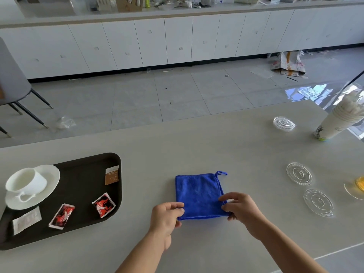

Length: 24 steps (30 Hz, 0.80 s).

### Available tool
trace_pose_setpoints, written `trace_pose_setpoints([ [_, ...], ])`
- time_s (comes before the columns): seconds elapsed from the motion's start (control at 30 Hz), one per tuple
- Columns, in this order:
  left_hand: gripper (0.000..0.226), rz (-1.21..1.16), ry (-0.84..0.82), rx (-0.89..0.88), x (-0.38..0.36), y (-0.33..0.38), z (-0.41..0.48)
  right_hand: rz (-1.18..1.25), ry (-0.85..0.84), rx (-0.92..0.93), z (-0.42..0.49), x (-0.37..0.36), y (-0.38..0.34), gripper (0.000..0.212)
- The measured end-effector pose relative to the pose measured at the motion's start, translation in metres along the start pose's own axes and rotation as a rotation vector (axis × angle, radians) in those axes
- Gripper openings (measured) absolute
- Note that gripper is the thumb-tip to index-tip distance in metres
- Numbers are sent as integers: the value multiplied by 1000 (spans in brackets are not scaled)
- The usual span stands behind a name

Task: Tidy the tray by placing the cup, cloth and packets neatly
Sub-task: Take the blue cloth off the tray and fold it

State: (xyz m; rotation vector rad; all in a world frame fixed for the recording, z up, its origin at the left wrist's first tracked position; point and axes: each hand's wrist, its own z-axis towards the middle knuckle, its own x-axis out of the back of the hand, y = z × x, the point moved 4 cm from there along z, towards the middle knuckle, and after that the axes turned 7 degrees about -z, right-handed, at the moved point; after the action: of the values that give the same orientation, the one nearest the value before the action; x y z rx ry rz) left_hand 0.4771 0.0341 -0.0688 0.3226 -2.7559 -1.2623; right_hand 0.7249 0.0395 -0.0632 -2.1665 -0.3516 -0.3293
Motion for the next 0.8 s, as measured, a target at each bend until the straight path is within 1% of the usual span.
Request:
trace_pose_setpoints([
  [0.03,20,-21,-15,25,0,2,-1,8,-22,-3,1,0,0,32],
  [0.1,29,-74,-55,47,2,6,-4,48,-56,3,1,0,1,36],
  [0.17,43,-83,-137,22,6,9,-4,124,-74,16,0,1,3,49],
  [0.23,54,1,-238,-43,10,10,-4,84,-66,63,-1,2,5,60],
  [0.27,54,85,-269,-96,12,11,-4,14,-50,108,-2,3,6,61],
  [0.37,46,356,-261,-290,16,14,-4,-190,28,283,-4,3,4,51],
  [0.43,41,401,-224,-377,18,17,-2,-308,99,389,-5,2,0,41],
  [0.57,34,403,-187,-527,18,23,1,-479,233,556,-6,2,-7,23],
  [0.63,30,478,-186,-603,18,25,3,-587,279,626,-5,2,-11,17],
  [0.7,27,510,-216,-615,18,26,6,-617,256,603,-3,2,-10,17],
  [0.8,25,491,-259,-623,17,26,12,-558,190,452,3,3,-5,18],
])
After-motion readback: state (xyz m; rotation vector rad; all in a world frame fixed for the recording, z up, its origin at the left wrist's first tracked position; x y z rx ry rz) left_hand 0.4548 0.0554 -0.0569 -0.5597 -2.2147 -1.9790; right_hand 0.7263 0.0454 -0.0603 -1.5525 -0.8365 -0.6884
